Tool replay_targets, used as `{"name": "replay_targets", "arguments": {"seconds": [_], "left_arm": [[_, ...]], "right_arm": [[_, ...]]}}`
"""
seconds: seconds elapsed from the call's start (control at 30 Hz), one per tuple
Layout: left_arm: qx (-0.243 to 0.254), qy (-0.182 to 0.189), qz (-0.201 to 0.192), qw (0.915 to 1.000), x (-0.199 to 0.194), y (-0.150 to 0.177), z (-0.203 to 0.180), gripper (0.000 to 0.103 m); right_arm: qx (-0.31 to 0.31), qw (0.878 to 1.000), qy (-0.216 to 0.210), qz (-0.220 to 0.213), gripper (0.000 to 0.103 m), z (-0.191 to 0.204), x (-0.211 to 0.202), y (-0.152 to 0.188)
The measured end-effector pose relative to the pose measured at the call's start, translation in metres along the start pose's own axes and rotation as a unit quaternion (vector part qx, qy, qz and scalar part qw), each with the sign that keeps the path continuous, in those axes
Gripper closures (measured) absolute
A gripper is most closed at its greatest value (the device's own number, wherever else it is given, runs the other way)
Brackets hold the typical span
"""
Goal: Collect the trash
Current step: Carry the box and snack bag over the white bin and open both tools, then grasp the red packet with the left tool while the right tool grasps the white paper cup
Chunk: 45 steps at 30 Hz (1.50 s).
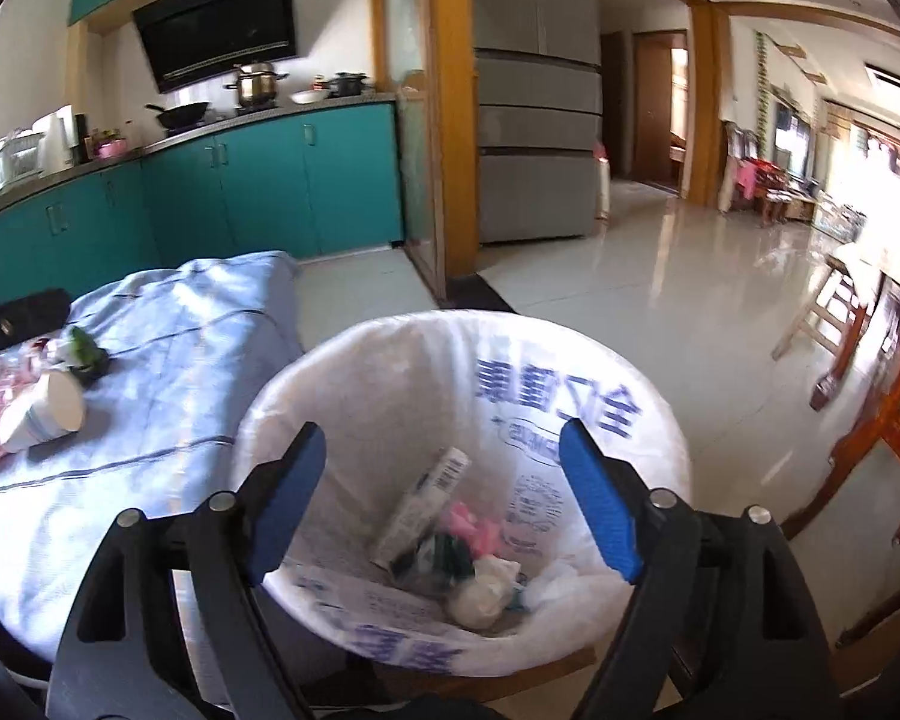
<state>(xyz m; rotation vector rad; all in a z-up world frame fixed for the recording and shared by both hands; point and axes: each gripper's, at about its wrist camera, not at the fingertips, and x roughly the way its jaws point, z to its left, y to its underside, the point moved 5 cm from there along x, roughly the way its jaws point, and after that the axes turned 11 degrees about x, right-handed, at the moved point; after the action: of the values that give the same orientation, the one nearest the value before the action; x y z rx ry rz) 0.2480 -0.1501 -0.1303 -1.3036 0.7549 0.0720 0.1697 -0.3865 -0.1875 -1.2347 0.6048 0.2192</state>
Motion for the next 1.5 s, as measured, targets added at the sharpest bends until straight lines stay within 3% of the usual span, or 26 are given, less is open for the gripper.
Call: {"name": "replay_targets", "arguments": {"seconds": [0.07, 0.17, 0.3, 0.4, 0.47, 0.6, 0.67, 0.87, 1.0, 1.07, 1.23, 1.37, 1.5], "left_arm": [[-0.044, -0.042, -0.007, 0.9982, -0.021, 0.008, 0.045, 0.028], [-0.105, -0.107, 0.006, 0.9888, -0.047, 0.030, 0.117, 0.028], [-0.187, -0.161, 0.032, 0.9685, -0.078, 0.073, 0.197, 0.028], [-0.216, -0.178, 0.039, 0.9592, -0.099, 0.099, 0.227, 0.028], [-0.221, -0.180, 0.046, 0.9574, -0.106, 0.109, 0.238, 0.028], [-0.219, -0.186, 0.050, 0.9566, -0.117, 0.124, 0.249, 0.026], [-0.217, -0.182, 0.048, 0.9577, -0.120, 0.130, 0.254, 0.024], [-0.202, -0.175, 0.039, 0.9629, -0.103, 0.122, 0.281, 0.019], [-0.216, -0.162, 0.059, 0.9610, -0.062, 0.112, 0.317, 0.019], [-0.216, -0.164, 0.070, 0.9598, -0.044, 0.108, 0.328, 0.019], [-0.204, -0.176, 0.105, 0.9575, -0.002, 0.109, 0.344, 0.019], [-0.206, -0.158, 0.125, 0.9575, 0.015, 0.116, 0.348, 0.047], [-0.194, -0.140, 0.117, 0.9638, 0.015, 0.117, 0.340, 0.055]], "right_arm": [[-0.015, 1.000, -0.025, 0.005, 0.023, 0.023, -0.002, -0.001], [-0.033, 0.997, -0.069, 0.018, 0.023, 0.066, -0.003, -0.002], [-0.059, 0.988, -0.137, 0.046, 0.022, 0.133, -0.002, 0.000], [-0.078, 0.976, -0.192, 0.071, 0.013, 0.194, 0.005, 0.005], [-0.088, 0.971, -0.206, 0.087, 0.012, 0.229, 0.014, 0.011], [-0.109, 0.963, -0.213, 0.126, 0.007, 0.285, 0.027, 0.028], [-0.133, 0.964, -0.188, 0.130, 0.005, 0.306, 0.035, 0.038], [-0.157, 0.965, -0.140, 0.157, 0.005, 0.322, 0.058, 0.054], [-0.163, 0.961, -0.148, 0.166, 0.006, 0.318, 0.059, 0.063], [-0.169, 0.960, -0.149, 0.166, 0.018, 0.317, 0.057, 0.067], [-0.165, 0.961, -0.150, 0.164, 0.018, 0.300, 0.044, 0.072], [-0.161, 0.963, -0.154, 0.153, 0.018, 0.280, 0.029, 0.070], [-0.148, 0.966, -0.156, 0.146, 0.018, 0.264, 0.020, 0.065]]}}
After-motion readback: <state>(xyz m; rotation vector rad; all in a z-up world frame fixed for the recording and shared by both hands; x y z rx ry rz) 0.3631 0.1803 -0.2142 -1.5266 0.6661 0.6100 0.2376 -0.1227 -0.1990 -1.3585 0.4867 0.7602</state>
